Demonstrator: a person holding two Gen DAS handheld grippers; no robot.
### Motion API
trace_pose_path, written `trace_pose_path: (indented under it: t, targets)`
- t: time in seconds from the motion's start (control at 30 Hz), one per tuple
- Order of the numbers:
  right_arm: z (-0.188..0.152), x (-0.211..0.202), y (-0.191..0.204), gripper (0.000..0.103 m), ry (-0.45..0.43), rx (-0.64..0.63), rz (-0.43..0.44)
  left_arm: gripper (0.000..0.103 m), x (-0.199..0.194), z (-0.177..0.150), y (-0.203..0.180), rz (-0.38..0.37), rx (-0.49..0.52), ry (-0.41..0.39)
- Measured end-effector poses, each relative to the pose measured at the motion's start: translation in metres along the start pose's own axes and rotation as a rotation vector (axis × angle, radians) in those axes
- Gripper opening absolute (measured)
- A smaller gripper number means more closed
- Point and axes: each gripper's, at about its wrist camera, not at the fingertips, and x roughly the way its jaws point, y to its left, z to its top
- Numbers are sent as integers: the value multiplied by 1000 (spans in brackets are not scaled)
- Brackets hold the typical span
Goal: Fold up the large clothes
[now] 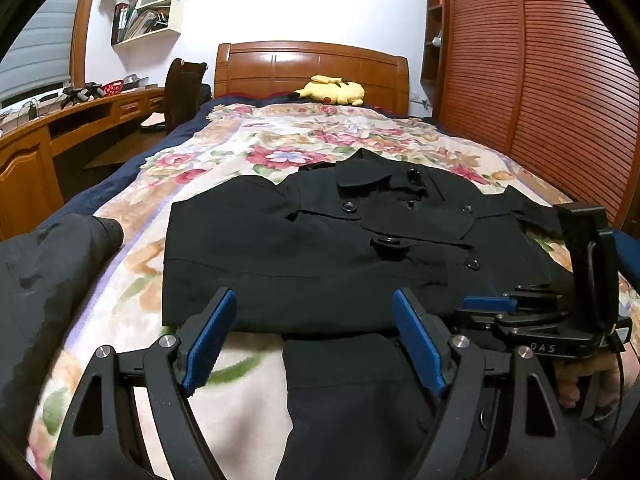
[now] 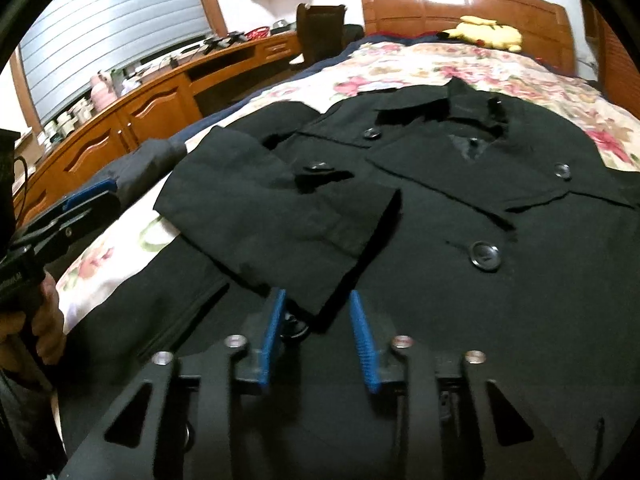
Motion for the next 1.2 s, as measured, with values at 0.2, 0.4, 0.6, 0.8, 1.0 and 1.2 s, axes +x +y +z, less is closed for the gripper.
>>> trace_pose_path:
  t: [0.2, 0.4, 0.6, 0.8, 1.0, 1.2]
  targets:
    - [3, 3, -1, 6, -5, -7, 13, 81, 0, -2, -5, 3, 11, -6]
    - [0, -19, -2, 4, -104, 6, -5, 81, 0, -4, -9, 18, 26, -9]
    - [-4, -55, -7, 4, -200, 11, -69, 81, -2, -2, -16, 14, 38, -24]
    - [-20, -93, -19, 4, -248, 8, -144, 81, -3, 0, -30, -22, 49, -29]
    - [-44, -127, -21, 3, -273, -6, -276, 81, -9, 3, -43, -71, 56, -51]
    - [-83, -160, -12, 3, -296, 20, -393, 81, -14, 5, -54, -96, 84, -71]
